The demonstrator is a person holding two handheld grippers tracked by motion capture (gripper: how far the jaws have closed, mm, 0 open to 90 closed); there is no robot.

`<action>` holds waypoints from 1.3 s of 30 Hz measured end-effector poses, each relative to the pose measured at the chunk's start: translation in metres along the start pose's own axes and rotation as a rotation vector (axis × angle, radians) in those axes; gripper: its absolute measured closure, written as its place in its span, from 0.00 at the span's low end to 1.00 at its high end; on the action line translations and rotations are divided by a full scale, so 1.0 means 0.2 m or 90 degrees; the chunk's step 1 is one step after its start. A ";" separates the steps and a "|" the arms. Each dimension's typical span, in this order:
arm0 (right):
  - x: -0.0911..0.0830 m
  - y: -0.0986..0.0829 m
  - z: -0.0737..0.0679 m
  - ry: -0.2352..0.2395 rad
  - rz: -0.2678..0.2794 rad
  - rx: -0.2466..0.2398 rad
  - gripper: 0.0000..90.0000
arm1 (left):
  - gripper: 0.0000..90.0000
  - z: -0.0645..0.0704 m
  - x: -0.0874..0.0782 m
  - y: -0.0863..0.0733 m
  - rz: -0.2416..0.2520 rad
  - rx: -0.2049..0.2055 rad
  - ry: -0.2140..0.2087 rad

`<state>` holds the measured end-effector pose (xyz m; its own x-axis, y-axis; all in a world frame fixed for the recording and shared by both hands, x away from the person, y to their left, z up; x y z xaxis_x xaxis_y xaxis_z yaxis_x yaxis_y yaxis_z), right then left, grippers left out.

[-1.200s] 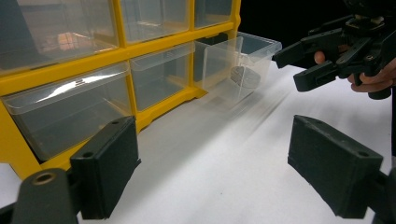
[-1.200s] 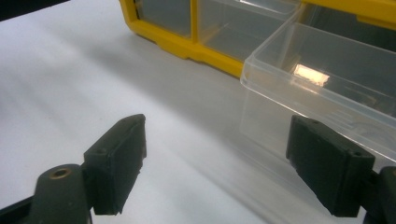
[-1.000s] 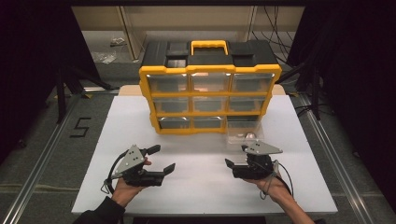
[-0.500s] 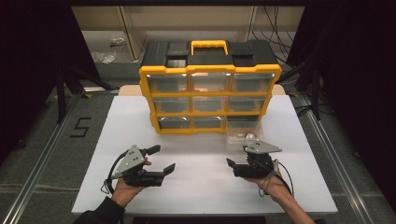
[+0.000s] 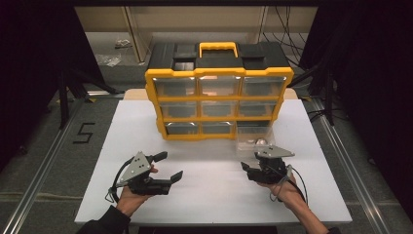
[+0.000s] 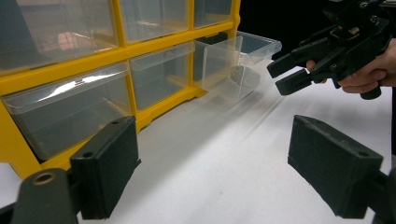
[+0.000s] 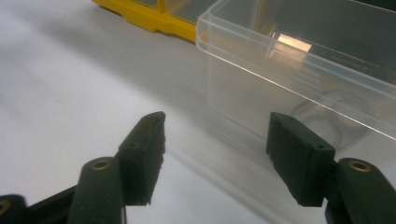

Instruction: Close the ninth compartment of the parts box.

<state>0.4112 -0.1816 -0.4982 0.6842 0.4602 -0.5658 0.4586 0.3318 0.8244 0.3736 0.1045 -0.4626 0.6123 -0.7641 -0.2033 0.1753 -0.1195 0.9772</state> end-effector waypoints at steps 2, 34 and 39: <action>0.00 0.00 0.01 -0.004 0.004 -0.004 0.47 | 0.17 0.00 0.00 0.00 0.001 -0.002 0.000; 0.04 0.00 0.13 -0.062 0.014 -0.055 0.95 | 0.17 0.00 0.00 0.00 -0.001 0.000 -0.002; 0.04 0.01 0.14 -0.069 0.015 -0.056 0.97 | 0.17 0.00 0.00 0.00 -0.001 0.000 -0.002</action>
Point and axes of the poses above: each handheld gripper's, and its own axes: x roughly forward along the jaws, y roughly out of its top, z roughly to its right, the point moved 8 cm from there along x, roughly forward along the jaws, and after that the axes turned 3 degrees about z, right-handed, at the moved point
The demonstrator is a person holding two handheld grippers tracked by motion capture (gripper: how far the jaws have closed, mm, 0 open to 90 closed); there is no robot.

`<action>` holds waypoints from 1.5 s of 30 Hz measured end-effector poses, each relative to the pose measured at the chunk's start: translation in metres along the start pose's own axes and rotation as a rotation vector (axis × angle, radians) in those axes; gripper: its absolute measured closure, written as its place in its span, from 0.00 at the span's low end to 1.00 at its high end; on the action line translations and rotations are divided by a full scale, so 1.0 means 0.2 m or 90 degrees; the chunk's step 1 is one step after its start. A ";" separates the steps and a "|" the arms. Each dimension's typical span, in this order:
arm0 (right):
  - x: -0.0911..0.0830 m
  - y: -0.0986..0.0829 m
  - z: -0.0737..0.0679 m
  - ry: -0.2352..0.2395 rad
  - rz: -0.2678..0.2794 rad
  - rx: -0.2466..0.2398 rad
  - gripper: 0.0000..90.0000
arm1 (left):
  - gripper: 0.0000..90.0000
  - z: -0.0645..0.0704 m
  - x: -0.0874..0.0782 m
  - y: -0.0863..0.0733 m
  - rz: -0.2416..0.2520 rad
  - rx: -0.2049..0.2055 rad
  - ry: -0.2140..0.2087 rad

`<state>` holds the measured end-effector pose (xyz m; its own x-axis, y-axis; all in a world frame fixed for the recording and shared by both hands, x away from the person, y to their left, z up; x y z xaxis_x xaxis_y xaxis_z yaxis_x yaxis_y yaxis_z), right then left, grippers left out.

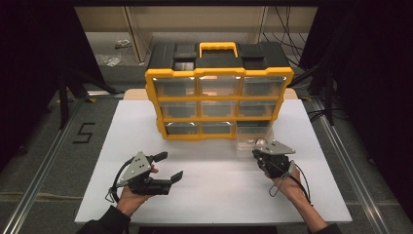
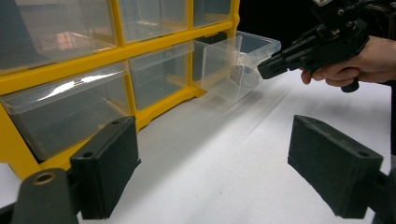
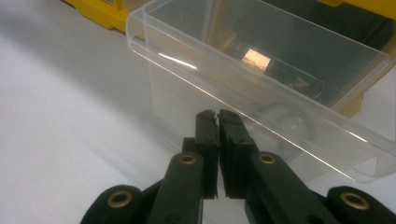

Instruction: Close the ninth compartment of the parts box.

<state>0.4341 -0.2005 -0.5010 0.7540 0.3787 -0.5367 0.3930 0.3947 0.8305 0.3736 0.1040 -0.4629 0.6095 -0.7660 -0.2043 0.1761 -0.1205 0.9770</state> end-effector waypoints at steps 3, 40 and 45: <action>0.00 0.00 0.00 0.001 0.000 -0.002 0.97 | 0.17 0.00 0.00 0.00 0.000 0.000 0.001; 0.03 0.02 0.03 -0.029 0.015 -0.021 1.00 | 0.17 0.00 0.00 0.00 0.000 0.000 0.001; 0.04 0.02 0.05 -0.033 0.017 -0.018 1.00 | 0.17 0.00 0.00 0.00 -0.001 0.000 0.001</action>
Point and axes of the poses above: each handheld gripper's, and its own axes: x roughly forward along the jaws, y roughly out of its top, z roughly to its right, the point moved 8 cm from there along x, roughly forward along the jaws, and after that the axes turned 3 degrees about z, right-handed, at the moved point
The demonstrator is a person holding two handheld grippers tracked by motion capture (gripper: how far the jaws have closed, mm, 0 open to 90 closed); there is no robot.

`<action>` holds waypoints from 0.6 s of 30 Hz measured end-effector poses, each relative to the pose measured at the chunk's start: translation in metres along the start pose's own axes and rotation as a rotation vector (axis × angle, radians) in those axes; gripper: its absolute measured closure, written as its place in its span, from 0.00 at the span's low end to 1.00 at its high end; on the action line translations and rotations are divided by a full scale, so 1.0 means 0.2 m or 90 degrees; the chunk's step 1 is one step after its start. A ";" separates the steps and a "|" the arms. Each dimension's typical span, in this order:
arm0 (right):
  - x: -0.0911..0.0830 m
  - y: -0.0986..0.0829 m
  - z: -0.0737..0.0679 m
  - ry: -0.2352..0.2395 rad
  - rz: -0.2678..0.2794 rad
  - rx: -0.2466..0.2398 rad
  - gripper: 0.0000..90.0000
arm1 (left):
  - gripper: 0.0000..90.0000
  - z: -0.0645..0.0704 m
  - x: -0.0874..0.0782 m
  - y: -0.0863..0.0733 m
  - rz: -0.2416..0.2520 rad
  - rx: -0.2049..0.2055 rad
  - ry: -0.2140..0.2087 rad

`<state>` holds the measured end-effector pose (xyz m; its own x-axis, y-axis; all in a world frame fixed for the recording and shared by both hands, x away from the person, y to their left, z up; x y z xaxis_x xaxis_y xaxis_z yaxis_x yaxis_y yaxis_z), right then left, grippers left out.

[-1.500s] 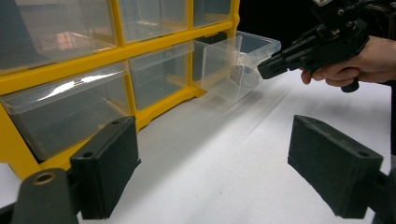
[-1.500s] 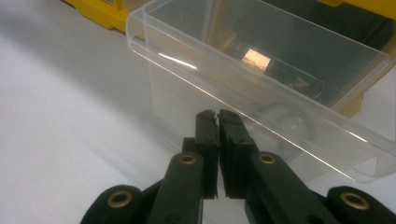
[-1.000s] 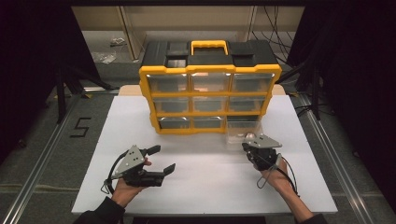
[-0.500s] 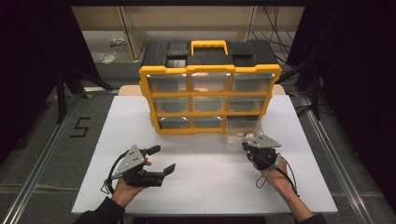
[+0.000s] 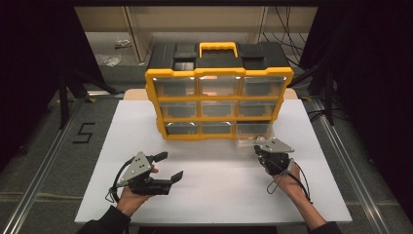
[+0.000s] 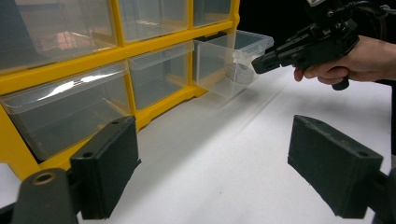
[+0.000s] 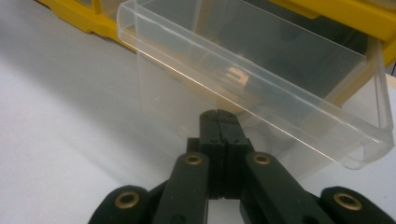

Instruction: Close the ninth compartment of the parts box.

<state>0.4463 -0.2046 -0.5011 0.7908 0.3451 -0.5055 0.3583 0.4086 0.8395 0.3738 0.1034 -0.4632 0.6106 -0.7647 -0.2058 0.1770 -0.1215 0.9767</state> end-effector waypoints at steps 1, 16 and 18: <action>0.00 0.00 0.00 -0.001 0.000 0.000 1.00 | 0.17 0.00 0.00 0.00 0.000 0.000 0.000; 0.03 0.01 0.03 -0.017 0.009 -0.005 1.00 | 0.17 0.00 0.00 0.00 0.000 0.000 0.001; 0.03 0.01 0.04 -0.019 0.009 -0.006 1.00 | 0.17 0.00 0.00 0.00 0.001 -0.001 0.001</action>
Point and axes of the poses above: each handheld gripper's, and its own axes: x roughly forward along the jaws, y roughly out of its top, z roughly to its right, the point moved 8 cm from there along x, roughly forward along the jaws, and after that the axes turned 3 degrees about z, right-handed, at the moved point
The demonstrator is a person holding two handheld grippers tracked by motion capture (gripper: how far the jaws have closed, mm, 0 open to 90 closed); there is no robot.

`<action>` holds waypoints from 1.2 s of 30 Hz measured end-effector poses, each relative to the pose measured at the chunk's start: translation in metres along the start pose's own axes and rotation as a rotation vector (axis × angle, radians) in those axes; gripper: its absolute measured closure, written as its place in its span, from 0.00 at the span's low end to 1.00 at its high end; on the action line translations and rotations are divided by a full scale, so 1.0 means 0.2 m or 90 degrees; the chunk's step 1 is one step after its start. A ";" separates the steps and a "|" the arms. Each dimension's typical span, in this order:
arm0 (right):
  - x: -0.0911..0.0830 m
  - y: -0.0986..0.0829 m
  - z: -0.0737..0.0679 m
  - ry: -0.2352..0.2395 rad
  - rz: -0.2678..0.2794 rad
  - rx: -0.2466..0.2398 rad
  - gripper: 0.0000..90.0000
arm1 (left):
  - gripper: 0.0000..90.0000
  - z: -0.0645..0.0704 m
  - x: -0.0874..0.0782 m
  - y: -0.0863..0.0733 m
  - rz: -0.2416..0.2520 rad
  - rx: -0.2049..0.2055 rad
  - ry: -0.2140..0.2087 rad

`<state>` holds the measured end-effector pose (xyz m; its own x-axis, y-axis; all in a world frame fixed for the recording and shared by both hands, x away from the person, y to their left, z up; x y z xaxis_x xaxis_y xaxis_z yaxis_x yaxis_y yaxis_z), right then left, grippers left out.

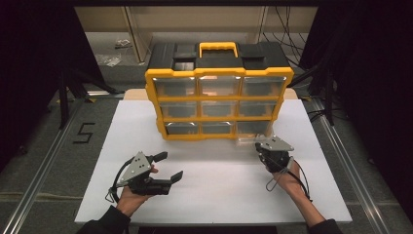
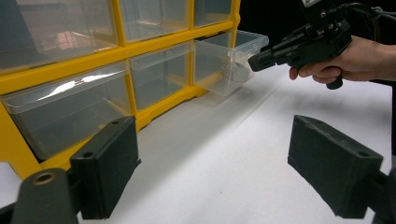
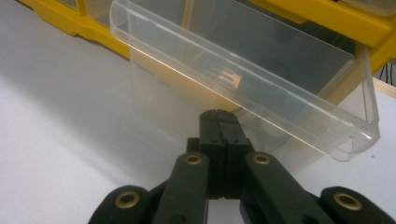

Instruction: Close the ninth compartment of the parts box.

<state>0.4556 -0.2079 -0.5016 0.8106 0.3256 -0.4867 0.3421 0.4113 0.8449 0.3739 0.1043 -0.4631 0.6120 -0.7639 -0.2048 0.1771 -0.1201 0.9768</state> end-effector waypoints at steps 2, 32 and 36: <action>0.00 0.00 0.00 -0.001 0.002 0.000 1.00 | 0.17 0.00 0.00 0.00 0.000 0.000 0.000; 0.05 0.02 0.02 -0.013 0.012 -0.016 1.00 | 0.17 0.00 0.00 0.00 0.002 0.000 0.002; 0.06 0.02 0.03 -0.014 0.015 -0.018 1.00 | 0.17 0.00 0.00 0.00 0.001 0.000 0.001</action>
<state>0.4686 -0.2072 -0.5028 0.8284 0.3166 -0.4621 0.3103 0.4275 0.8491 0.3740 0.1050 -0.4626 0.6134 -0.7632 -0.2029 0.1761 -0.1182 0.9772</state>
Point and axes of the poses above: each handheld gripper's, and its own axes: x roughly forward along the jaws, y roughly out of its top, z roughly to its right, the point moved 8 cm from there along x, roughly forward along the jaws, and after that the axes turned 3 degrees about z, right-handed, at the moved point
